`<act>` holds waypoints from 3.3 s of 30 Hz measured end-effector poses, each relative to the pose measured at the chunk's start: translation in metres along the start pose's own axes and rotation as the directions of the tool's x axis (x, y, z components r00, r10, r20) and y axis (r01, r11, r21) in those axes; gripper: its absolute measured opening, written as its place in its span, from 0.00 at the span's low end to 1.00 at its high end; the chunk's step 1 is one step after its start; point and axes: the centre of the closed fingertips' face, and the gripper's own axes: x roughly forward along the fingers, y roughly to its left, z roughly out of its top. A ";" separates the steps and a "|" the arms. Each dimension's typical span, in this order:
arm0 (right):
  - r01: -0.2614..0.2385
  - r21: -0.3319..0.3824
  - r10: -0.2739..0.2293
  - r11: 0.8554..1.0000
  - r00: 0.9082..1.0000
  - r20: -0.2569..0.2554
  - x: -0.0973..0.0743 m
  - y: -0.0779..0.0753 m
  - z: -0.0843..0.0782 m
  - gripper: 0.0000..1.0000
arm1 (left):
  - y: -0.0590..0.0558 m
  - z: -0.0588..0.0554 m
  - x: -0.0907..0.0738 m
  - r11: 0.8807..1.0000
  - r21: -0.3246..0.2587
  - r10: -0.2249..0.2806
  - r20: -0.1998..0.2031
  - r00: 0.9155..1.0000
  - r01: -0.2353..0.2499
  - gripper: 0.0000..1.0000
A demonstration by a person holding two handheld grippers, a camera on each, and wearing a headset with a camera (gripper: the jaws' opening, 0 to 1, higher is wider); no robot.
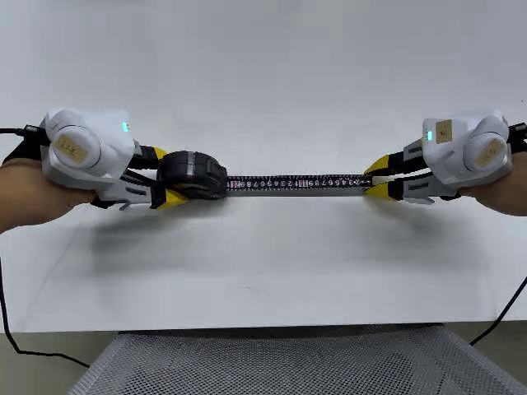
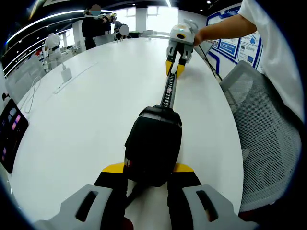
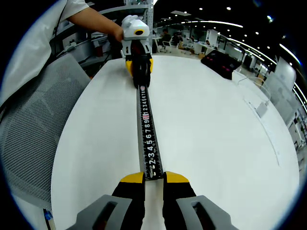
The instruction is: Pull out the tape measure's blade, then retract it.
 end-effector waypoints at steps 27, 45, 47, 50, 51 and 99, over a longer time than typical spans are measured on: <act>0.000 0.003 0.000 1.000 0.999 -0.045 -0.018 -0.001 -0.022 0.09 | -0.002 0.001 -0.001 1.000 0.003 -0.002 -0.001 1.000 0.002 0.26; -0.004 0.011 0.005 1.000 0.997 -0.077 -0.021 -0.001 -0.031 0.09 | -0.001 0.001 0.000 1.000 0.006 0.005 -0.003 1.000 -0.005 0.27; -0.003 0.012 0.004 1.000 0.997 -0.079 -0.023 -0.001 -0.031 0.09 | -0.001 0.001 0.000 1.000 0.008 0.003 -0.004 1.000 -0.003 0.27; -0.001 0.019 0.003 1.000 0.997 -0.075 -0.023 0.000 -0.031 0.09 | -0.001 0.001 0.000 1.000 0.004 0.003 -0.001 1.000 -0.003 0.27; -0.002 0.018 0.003 1.000 0.997 -0.075 -0.023 0.000 -0.031 0.09 | -0.001 0.001 0.000 1.000 0.005 0.004 -0.002 1.000 -0.004 0.27; -0.010 0.051 0.017 0.999 0.990 -0.139 -0.020 0.000 -0.030 0.16 | 0.000 0.002 0.000 1.000 -0.010 0.026 -0.032 0.999 -0.027 0.28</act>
